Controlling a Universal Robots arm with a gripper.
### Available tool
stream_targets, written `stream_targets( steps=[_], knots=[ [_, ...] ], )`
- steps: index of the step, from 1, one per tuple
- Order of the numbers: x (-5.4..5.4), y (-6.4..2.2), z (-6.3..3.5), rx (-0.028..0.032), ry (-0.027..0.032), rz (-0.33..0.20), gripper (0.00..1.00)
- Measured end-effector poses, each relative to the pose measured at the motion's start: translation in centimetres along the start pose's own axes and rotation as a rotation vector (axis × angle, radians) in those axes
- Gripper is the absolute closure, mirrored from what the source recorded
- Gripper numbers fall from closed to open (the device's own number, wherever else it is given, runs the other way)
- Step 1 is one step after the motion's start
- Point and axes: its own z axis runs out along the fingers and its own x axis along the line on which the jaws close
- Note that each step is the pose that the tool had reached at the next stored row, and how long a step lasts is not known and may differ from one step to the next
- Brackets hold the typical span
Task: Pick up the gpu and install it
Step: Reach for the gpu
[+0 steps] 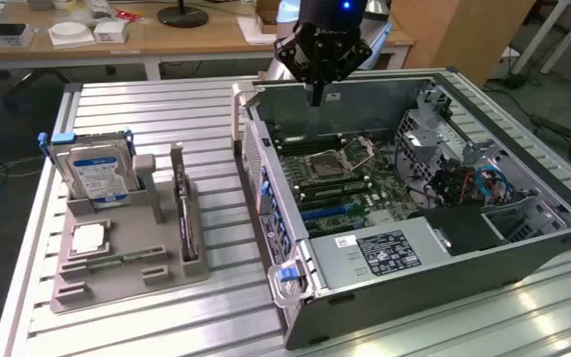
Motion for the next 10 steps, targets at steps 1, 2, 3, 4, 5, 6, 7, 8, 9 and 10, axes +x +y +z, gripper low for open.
stream_targets(
  steps=[1,2,3,4,5,6,7,8,9,10],
  knots=[
    [0.0,0.0,0.0,0.0,0.0,0.0,0.9],
    [0.0,0.0,0.0,0.0,0.0,0.0,0.9],
    [0.0,0.0,0.0,0.0001,0.0,0.0,0.9],
    [0.0,0.0,0.0,0.0,0.0,0.0,0.9],
    [0.0,0.0,0.0,0.0,0.0,0.0,0.9],
    [0.0,0.0,0.0,0.0,0.0,0.0,0.9],
    [0.0,0.0,0.0,0.0,0.0,0.0,0.9],
    [0.0,0.0,0.0,0.0001,0.0,0.0,0.9],
    [0.0,0.0,0.0,0.0,0.0,0.0,0.9],
    [0.03,0.0,0.0,0.0,-0.0001,0.0,0.9]
  ],
)
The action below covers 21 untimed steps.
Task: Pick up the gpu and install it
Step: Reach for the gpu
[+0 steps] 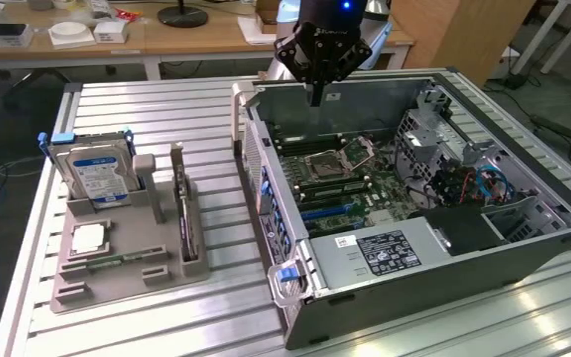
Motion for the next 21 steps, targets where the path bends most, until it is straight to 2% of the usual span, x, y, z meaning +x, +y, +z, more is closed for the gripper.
stream_targets(
  steps=[21],
  knots=[
    [1.5,-0.11,-0.04,0.0,0.0,0.0,0.9]
  ],
)
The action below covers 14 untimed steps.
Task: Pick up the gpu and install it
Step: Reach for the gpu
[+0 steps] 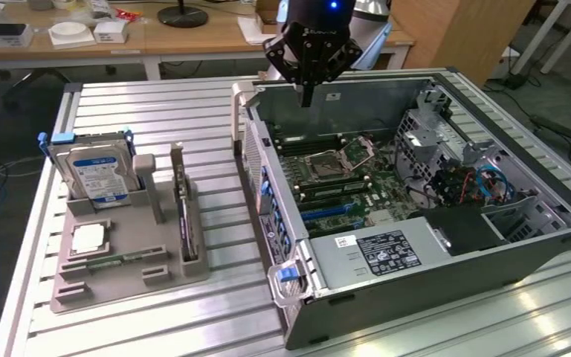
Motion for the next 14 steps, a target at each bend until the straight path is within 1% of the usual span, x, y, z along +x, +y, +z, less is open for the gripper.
stream_targets(
  steps=[14],
  knots=[
    [0.62,-0.05,-0.02,0.0,0.0,0.0,0.9]
  ],
)
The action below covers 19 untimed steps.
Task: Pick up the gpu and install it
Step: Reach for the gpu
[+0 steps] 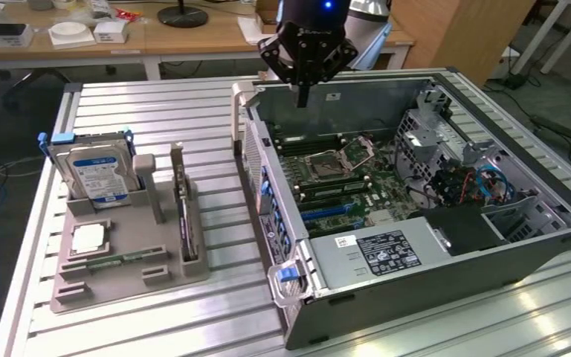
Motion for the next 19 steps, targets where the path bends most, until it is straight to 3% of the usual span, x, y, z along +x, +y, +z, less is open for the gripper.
stream_targets(
  steps=[19],
  knots=[
    [1.4,-0.12,-0.04,0.0,0.0,0.0,0.9]
  ],
)
